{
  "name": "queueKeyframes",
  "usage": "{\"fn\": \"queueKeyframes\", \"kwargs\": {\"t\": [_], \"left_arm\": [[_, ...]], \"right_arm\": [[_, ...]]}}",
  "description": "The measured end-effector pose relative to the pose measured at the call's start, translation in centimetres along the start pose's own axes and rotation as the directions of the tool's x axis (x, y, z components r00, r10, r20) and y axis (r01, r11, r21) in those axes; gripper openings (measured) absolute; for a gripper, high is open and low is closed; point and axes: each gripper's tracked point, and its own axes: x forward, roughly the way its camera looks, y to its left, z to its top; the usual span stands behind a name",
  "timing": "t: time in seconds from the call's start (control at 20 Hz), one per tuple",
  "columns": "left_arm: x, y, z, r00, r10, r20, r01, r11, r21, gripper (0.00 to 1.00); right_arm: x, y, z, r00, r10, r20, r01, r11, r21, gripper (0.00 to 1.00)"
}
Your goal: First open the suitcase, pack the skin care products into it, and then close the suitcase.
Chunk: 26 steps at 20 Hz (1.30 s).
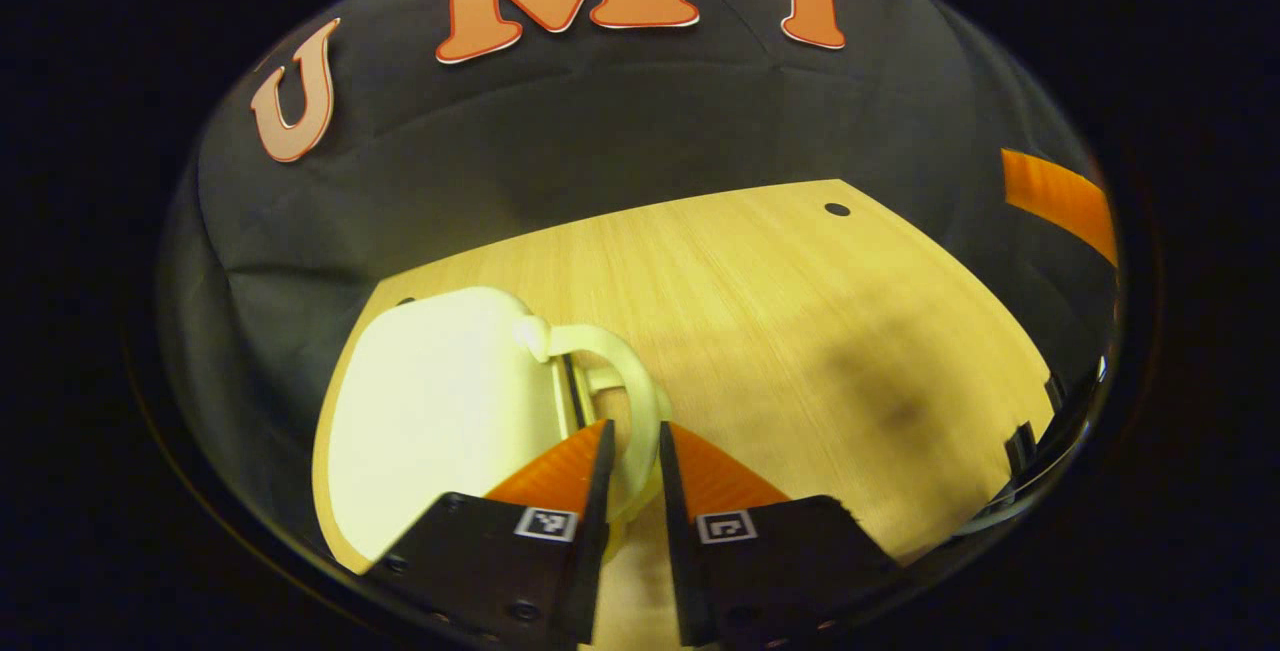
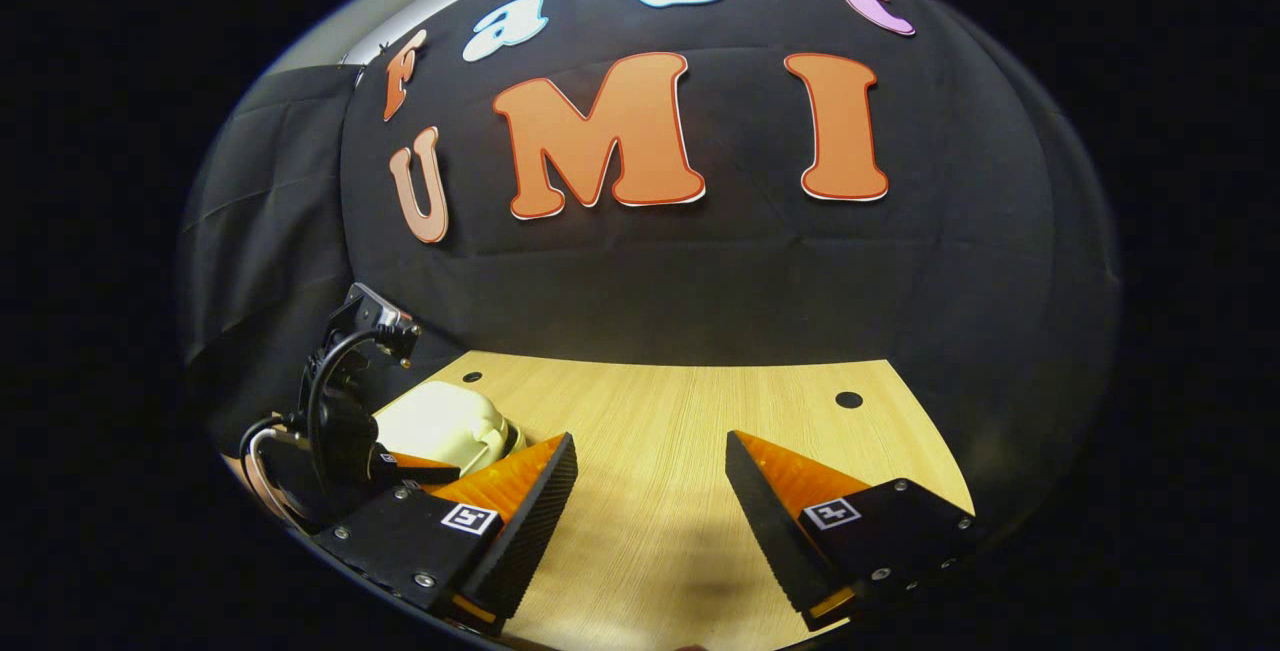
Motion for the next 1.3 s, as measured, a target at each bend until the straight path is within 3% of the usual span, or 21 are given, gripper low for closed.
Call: {"fn": "queueKeyframes", "kwargs": {"t": [0.05,0.15,0.2,0.25,0.35,0.6,0.75,0.8,0.95,1.05,1.1,1.3], "left_arm": [[-0.3,-0.6,1.0,0.999,-0.009,0.046,0.009,1.000,-0.003,0.41],[-1.0,-0.1,3.8,0.987,0.039,0.153,-0.042,0.999,0.015,0.63],[-1.6,0.4,5.6,0.974,0.067,0.218,-0.073,0.997,0.020,0.69],[-2.2,0.9,7.4,0.955,0.094,0.280,-0.103,0.995,0.016,0.83],[-3.7,0.0,8.8,0.929,0.111,0.352,-0.125,0.992,0.018,0.95],[-7.3,0.7,14.3,0.830,0.139,0.541,-0.152,0.988,-0.021,0.98],[-8.6,1.0,17.3,0.740,0.164,0.652,-0.176,0.983,-0.047,0.98],[-9.1,1.0,17.5,0.727,0.175,0.664,-0.184,0.981,-0.057,1.00],[-10.3,2.0,18.4,0.691,0.210,0.692,-0.204,0.975,-0.092,0.99],[-10.4,1.3,17.8,0.692,0.192,0.696,-0.162,0.981,-0.109,0.99],[-10.2,0.8,17.4,0.694,0.181,0.697,-0.131,0.984,-0.124,0.99],[-10.4,1.0,16.8,0.685,0.194,0.702,-0.157,0.981,-0.118,1.00]], "right_arm": [[0.0,0.0,0.2,1.000,0.001,0.006,-0.001,1.000,0.001,0.95],[0.1,-0.2,0.7,1.000,-0.001,0.022,0.001,1.000,0.005,0.95],[-0.1,-0.1,1.0,0.999,0.000,0.036,-0.001,1.000,0.008,0.96],[-0.1,-0.1,1.5,0.999,0.001,0.053,-0.001,1.000,0.009,0.95],[-0.3,0.4,2.5,0.995,0.021,0.097,-0.022,1.000,0.003,0.95],[-1.9,1.2,6.2,0.960,0.045,0.276,-0.023,0.996,-0.083,0.95],[-2.5,1.6,7.9,0.937,0.051,0.344,-0.006,0.992,-0.130,0.95],[-2.8,1.9,8.4,0.930,0.060,0.362,-0.013,0.991,-0.130,0.95],[-3.8,1.9,10.0,0.898,0.061,0.436,-0.009,0.993,-0.121,0.95],[-4.4,2.0,10.5,0.879,0.067,0.472,-0.011,0.993,-0.119,0.95],[-4.4,2.1,10.4,0.876,0.068,0.478,-0.011,0.993,-0.120,0.95],[-4.3,2.5,9.1,0.890,0.071,0.451,-0.021,0.993,-0.115,0.95]]}}
